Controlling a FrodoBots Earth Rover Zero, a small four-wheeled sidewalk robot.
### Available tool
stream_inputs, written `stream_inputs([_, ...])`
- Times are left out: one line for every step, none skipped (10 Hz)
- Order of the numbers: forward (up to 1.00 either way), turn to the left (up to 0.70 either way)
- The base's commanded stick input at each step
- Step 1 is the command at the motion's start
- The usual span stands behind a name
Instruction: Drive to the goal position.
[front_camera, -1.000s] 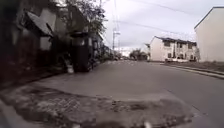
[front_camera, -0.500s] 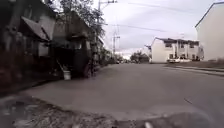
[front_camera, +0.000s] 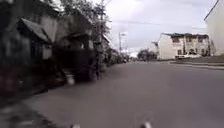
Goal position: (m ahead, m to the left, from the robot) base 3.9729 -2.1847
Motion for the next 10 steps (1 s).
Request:
stream_inputs([0.85,0.0])
stream_inputs([0.85,0.0])
stream_inputs([0.85,0.0])
stream_inputs([0.85,0.0])
stream_inputs([0.85,0.0])
stream_inputs([0.85,0.0])
stream_inputs([0.85,0.0])
stream_inputs([0.85,0.0])
stream_inputs([0.85,0.0])
stream_inputs([0.85,-0.13])
